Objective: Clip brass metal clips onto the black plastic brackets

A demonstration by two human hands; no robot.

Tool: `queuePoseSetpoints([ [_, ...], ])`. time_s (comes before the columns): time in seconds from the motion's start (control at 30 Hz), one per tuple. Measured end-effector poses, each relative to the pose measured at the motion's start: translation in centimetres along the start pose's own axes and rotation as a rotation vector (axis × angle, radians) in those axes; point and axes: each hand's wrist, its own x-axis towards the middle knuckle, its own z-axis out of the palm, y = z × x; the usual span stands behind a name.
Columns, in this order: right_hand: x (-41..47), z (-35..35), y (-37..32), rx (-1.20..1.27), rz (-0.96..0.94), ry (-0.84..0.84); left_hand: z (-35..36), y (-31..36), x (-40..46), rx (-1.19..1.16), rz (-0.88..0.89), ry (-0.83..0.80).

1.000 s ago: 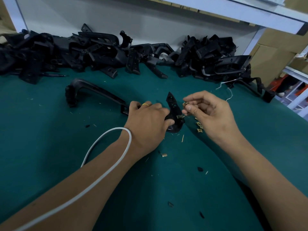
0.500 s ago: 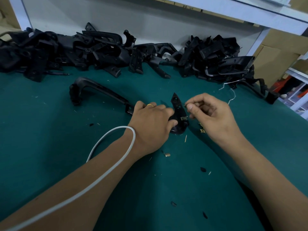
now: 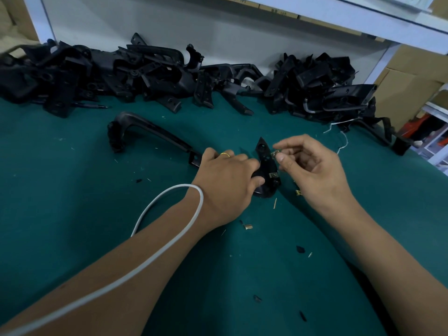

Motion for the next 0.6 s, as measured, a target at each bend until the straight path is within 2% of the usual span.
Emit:
queuePoseSetpoints([
  [0.23, 0.17, -0.66, -0.14, 0.045, 0.031, -0.024, 0.17, -0.08, 0.04, -0.018, -0.001, 0.004],
  [0.6, 0.25, 0.01, 0.26, -0.038, 0.103, 0.071, 0.22, -0.09, -0.02, -0.027, 0.002, 0.018],
])
